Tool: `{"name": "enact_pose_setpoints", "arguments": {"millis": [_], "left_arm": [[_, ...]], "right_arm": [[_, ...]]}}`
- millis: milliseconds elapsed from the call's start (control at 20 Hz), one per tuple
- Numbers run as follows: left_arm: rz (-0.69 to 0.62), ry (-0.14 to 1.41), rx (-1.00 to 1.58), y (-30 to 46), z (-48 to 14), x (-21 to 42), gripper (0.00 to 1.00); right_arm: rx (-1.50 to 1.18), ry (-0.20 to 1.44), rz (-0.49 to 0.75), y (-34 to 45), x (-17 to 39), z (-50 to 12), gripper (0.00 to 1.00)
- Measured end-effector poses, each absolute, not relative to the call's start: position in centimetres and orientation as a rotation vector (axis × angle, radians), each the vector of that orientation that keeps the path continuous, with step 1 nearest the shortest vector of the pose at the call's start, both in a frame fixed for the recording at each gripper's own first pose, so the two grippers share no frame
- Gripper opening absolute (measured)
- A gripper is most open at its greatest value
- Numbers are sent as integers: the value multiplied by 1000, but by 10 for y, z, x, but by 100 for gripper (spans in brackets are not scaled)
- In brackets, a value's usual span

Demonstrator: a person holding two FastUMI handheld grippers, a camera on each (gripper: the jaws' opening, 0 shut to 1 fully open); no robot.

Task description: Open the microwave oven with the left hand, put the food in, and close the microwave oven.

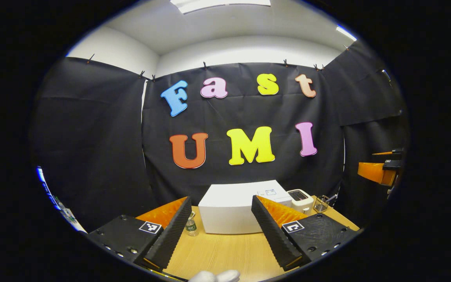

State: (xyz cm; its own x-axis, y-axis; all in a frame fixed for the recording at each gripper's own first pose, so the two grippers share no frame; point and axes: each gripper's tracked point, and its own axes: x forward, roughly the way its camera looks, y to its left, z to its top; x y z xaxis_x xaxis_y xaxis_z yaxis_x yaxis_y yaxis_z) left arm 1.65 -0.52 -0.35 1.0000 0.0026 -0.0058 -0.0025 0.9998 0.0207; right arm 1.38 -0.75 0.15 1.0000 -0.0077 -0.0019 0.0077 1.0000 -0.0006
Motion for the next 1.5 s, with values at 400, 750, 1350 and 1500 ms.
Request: {"name": "enact_pose_setpoints", "arguments": {"millis": [400, 750, 1350, 1500], "left_arm": [[11, 14, 24, -8, -12, 34, 96], [-44, 35, -25, -52, -51, 77, 96], [-150, 139, -94, -165, -181, 187, 95], [-148, 147, -64, -181, -201, 229, 95]], "right_arm": [[-1, 10, 1, -11, 32, 0, 100], [16, -2, -21, -32, 47, 13, 100], [-64, 34, -176, -97, 41, 12, 100], [-83, 68, -194, -108, 39, 1, 91]]}}
